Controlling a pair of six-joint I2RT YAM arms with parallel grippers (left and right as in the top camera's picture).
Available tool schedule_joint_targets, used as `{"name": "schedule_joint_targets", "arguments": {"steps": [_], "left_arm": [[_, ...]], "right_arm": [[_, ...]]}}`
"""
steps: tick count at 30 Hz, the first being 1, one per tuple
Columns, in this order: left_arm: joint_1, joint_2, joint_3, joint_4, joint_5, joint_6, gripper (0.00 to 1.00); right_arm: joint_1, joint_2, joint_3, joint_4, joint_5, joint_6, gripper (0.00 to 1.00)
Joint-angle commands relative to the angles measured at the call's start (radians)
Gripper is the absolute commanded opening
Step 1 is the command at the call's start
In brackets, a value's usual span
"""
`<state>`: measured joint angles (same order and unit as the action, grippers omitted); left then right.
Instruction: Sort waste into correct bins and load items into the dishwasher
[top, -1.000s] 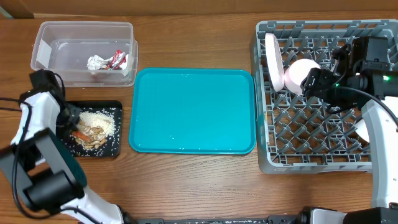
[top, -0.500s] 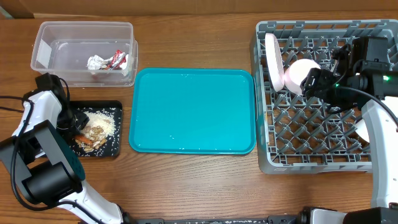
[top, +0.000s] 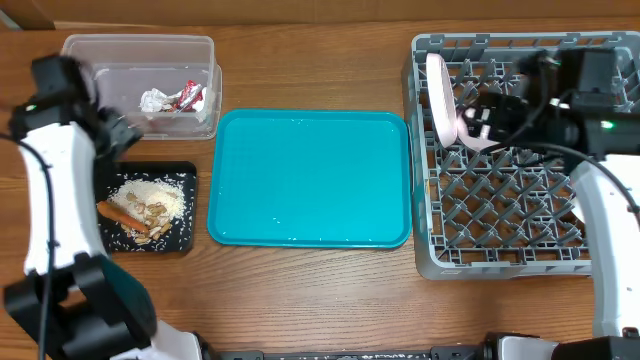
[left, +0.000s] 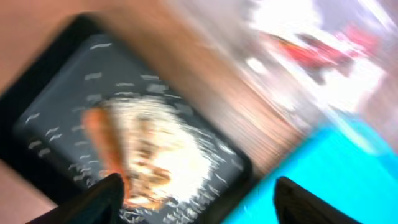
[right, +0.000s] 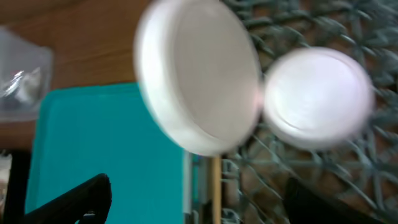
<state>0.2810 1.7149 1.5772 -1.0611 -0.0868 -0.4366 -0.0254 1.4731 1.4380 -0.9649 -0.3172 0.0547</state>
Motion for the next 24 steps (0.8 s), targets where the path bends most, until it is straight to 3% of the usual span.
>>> {"name": "schedule_joint_targets", "arguments": {"steps": [1,3,9,14,19,24], "left_arm": [[-0.125,-0.022,0.01,-0.034,0.106,0.223,0.9],[-0.184,-0.02,0.01,-0.09,0.106,0.244,1.0],[-0.284,-0.019,0.01,-0.336,0.134,0.241,1.0],[-0.284,-0.05,0.01,-0.48,0.161,0.249,1.0],[-0.289,-0.187,-0.034,-0.443,0.161,0.251,1.0],[-0.289,-0.468,-0.211,-0.253,0.158,0.258,1.0]], "right_arm": [[0.112,0.008,0.021,0.04,-0.042,-0.086,0.93],[0.164,0.016,0.021,0.056,0.037,-0.085,0.96],[0.189,0.044,0.021,-0.039,0.101,-0.071,0.97],[0.147,0.024,0.021,-0.168,0.148,0.051,1.0],[0.134,-0.04,0.009,-0.223,0.163,0.051,1.0],[0.134,-0.209,-0.122,-0.111,0.165,0.056,1.0]]}}
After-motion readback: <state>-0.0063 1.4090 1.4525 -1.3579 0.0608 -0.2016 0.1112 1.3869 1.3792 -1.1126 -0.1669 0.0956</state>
